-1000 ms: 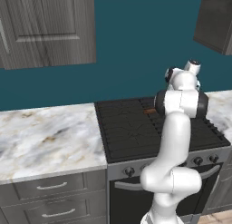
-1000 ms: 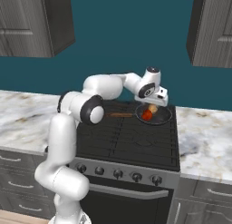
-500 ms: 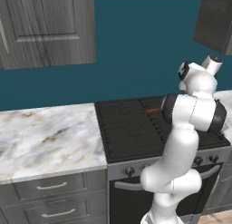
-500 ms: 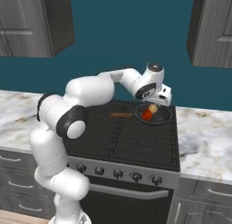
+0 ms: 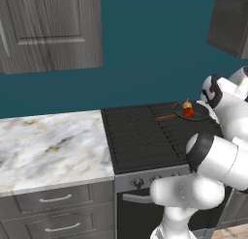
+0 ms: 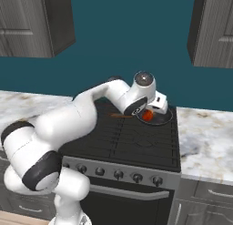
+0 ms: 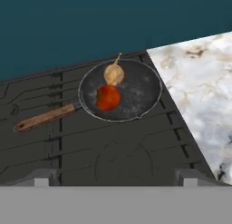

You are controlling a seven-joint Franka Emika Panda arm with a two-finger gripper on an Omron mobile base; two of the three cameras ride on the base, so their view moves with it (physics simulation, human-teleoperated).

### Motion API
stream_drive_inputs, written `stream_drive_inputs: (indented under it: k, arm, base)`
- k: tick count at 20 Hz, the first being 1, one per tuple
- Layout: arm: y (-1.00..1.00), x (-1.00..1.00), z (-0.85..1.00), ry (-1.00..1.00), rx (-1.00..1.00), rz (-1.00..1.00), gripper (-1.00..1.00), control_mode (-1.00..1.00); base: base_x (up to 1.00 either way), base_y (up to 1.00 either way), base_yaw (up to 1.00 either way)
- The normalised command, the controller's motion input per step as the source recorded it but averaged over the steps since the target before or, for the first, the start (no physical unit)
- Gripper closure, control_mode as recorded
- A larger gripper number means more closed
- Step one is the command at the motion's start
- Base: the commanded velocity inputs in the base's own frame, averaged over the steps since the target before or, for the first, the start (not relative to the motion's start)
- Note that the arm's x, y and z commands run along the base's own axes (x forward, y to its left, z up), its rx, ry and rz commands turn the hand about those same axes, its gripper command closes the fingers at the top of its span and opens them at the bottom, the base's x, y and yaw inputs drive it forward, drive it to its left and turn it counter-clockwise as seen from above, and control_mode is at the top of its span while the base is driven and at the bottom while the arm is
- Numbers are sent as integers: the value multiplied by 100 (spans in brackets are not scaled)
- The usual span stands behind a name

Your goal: Place the pan on the rear right burner on the stove. Then place the tomato and the onion in the pan and turn on the rear right burner.

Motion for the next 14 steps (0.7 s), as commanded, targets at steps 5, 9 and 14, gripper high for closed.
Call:
stream_drive_inputs:
  k: [5,9,14]
  arm:
    - [4,-95,25,-13,-3,0,-100,-100]
    - [0,-97,4,-10,-2,0,-100,-100]
    - [0,-75,0,-11,-3,1,-100,-100]
  base:
    - [0,0,0]
    - [0,0,0]
    - [0,0,0]
